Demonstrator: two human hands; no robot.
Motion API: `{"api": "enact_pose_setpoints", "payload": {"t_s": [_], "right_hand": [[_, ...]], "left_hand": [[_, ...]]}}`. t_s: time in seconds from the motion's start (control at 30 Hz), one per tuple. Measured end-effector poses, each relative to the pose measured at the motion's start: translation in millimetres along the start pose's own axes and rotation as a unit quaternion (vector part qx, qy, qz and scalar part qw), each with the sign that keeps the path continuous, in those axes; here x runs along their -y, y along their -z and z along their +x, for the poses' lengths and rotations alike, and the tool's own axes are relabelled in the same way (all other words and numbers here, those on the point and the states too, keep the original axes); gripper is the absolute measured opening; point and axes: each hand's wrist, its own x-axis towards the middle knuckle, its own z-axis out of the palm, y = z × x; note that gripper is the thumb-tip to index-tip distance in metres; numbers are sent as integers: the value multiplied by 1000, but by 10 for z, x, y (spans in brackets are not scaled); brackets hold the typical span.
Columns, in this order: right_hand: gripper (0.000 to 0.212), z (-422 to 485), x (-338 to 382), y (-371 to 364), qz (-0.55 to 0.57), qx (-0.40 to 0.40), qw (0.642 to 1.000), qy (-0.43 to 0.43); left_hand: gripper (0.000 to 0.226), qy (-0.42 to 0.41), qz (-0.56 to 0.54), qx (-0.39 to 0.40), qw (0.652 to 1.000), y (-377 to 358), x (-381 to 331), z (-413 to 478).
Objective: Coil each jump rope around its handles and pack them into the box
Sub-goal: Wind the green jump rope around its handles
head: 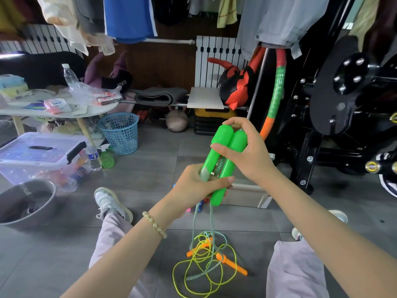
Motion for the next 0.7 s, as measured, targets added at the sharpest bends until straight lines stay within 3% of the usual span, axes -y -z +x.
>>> {"api": "enact_pose_setpoints", "payload": {"t_s": [0.27,0.53,0.7], "right_hand": [[46,-83,-76,-63,-15,18,1000,-3],[45,-23,-60,-101,13,-4,1000,-11],[44,-27,-59,-83,15,-1,1000,-6]], "left_hand": [[30,60,1,86,994,30,87,-20],[19,8,-29,43,999,29,132,-22],[23,26,-62,77,995,23,92,-10]]}}
